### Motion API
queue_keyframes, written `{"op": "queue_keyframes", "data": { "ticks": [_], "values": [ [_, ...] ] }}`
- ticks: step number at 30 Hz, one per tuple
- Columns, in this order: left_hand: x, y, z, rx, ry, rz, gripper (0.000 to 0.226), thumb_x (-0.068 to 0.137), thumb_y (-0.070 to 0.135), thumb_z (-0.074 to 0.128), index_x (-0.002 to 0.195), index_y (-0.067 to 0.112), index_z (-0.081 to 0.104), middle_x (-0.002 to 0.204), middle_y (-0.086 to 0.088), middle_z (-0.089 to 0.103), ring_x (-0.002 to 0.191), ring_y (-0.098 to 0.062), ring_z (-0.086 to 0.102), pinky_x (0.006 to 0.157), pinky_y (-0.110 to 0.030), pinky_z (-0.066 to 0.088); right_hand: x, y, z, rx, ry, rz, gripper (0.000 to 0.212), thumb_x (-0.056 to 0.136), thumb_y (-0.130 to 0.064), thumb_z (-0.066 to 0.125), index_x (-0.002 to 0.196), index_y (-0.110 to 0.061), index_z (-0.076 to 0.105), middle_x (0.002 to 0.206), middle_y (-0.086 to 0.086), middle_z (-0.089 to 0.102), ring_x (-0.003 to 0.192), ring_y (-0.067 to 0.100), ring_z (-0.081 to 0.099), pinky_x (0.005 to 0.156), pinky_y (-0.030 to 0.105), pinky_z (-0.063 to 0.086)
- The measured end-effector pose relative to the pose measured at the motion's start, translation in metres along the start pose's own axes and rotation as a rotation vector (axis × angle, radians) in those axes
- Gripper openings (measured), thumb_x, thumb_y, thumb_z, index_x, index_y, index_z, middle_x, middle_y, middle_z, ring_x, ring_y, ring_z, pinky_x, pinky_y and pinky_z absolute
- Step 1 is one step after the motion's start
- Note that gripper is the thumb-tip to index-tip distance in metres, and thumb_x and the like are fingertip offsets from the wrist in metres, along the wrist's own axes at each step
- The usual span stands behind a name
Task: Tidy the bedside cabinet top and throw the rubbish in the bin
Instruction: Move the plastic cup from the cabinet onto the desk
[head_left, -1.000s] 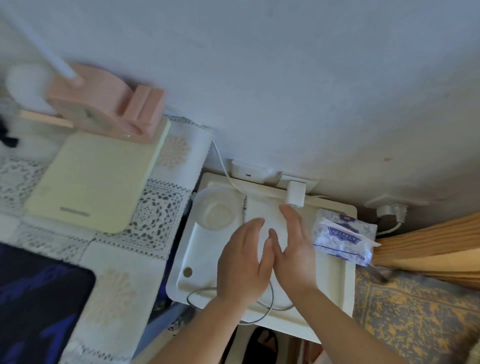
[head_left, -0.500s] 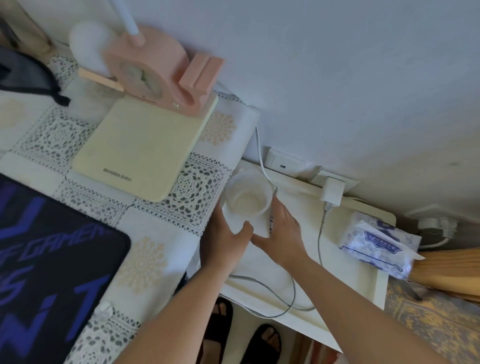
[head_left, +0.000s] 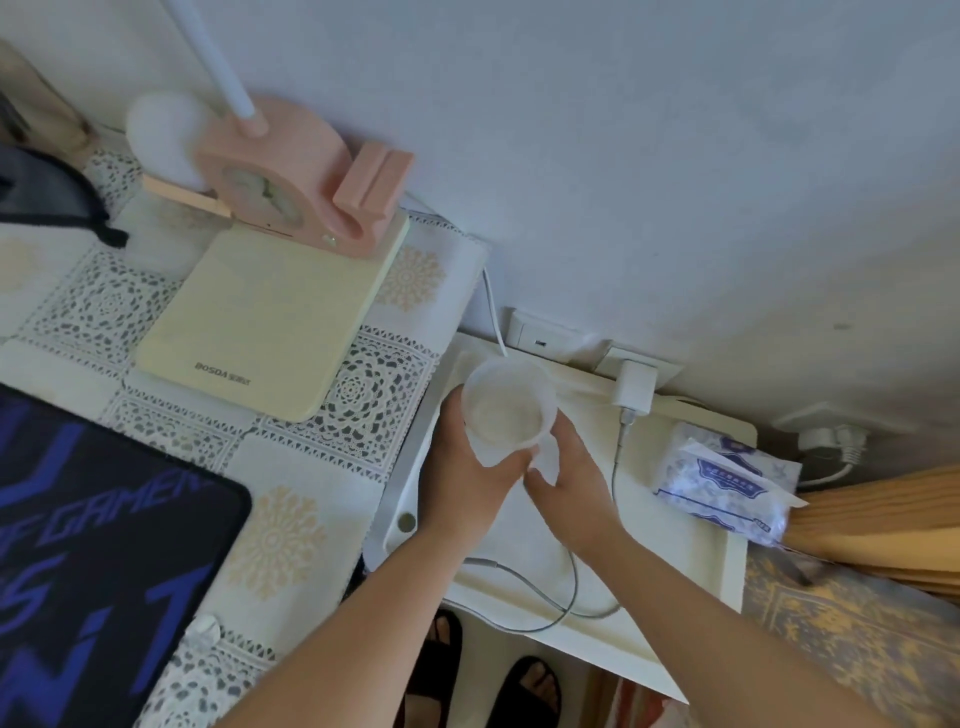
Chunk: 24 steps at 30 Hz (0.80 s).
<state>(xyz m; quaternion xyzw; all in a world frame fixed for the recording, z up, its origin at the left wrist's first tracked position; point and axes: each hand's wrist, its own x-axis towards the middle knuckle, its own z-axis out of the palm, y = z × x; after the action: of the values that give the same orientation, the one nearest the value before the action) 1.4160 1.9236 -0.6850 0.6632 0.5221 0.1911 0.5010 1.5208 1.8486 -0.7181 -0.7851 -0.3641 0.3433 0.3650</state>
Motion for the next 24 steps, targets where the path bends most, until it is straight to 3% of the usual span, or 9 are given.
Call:
{"op": "queue_keyframes", "data": {
  "ticks": [2, 5, 8, 13, 19, 24],
  "values": [
    [-0.006, 0.01, 0.001, -0.026, -0.044, 0.01, 0.081, 0.067, 0.036, 0.081, 0.133, 0.038, 0.033, 0.112, 0.026, 0.046, 0.108, -0.003, 0.047, 0.082, -0.019, 0.041, -0.01, 0.002, -0.011, 0.201, 0.037, 0.146, 0.05, 0.092, -0.012, 0.044, 0.137, -0.033, 0.037, 0.137, -0.011, 0.048, 0.123, 0.009, 0.046, 0.1, 0.028, 0.037],
    [-0.014, 0.027, 0.0, -0.065, -0.092, 0.045, 0.08, 0.065, 0.042, 0.082, 0.13, 0.043, 0.035, 0.118, 0.025, 0.049, 0.116, -0.004, 0.048, 0.087, -0.018, 0.04, -0.016, -0.004, -0.029, 0.596, 0.158, 0.4, 0.032, 0.097, -0.031, 0.04, 0.124, -0.021, 0.055, 0.126, 0.0, 0.062, 0.112, 0.012, 0.058, 0.105, 0.035, 0.04],
    [-0.022, 0.046, -0.005, -0.057, -0.097, 0.104, 0.081, 0.062, 0.047, 0.082, 0.127, 0.048, 0.036, 0.123, 0.025, 0.051, 0.118, -0.001, 0.048, 0.094, -0.023, 0.044, -0.017, -0.022, -0.048, 0.92, 0.144, 0.548, 0.051, 0.097, -0.051, 0.032, 0.113, -0.013, 0.062, 0.114, 0.007, 0.068, 0.107, 0.02, 0.062, 0.101, 0.037, 0.043],
    [-0.025, 0.083, -0.028, -0.046, -0.072, 0.185, 0.083, 0.055, 0.06, 0.076, 0.128, 0.043, 0.039, 0.121, 0.025, 0.053, 0.116, -0.001, 0.05, 0.097, -0.034, 0.048, -0.029, -0.063, -0.075, 1.077, 0.106, 0.539, 0.056, 0.096, -0.053, 0.028, 0.101, -0.012, 0.065, 0.106, 0.008, 0.07, 0.103, 0.023, 0.063, 0.093, 0.035, 0.045],
    [-0.03, 0.13, -0.073, -0.095, 0.005, 0.268, 0.082, 0.057, 0.056, 0.077, 0.129, 0.043, 0.042, 0.125, 0.021, 0.055, 0.114, 0.001, 0.053, 0.097, -0.032, 0.049, -0.036, -0.128, -0.093, 1.165, 0.028, 0.451, 0.055, 0.096, -0.052, 0.033, 0.108, -0.007, 0.064, 0.099, 0.006, 0.075, 0.103, 0.022, 0.065, 0.09, 0.033, 0.047],
    [-0.03, 0.152, -0.125, -0.132, 0.078, 0.308, 0.079, 0.058, 0.053, 0.079, 0.128, 0.042, 0.045, 0.122, 0.021, 0.057, 0.113, 0.005, 0.053, 0.096, -0.023, 0.047, -0.03, -0.181, -0.085, 1.186, -0.074, 0.416, 0.055, 0.095, -0.05, 0.038, 0.114, -0.004, 0.063, 0.11, 0.011, 0.071, 0.106, 0.025, 0.065, 0.096, 0.036, 0.046]
  ]
}}
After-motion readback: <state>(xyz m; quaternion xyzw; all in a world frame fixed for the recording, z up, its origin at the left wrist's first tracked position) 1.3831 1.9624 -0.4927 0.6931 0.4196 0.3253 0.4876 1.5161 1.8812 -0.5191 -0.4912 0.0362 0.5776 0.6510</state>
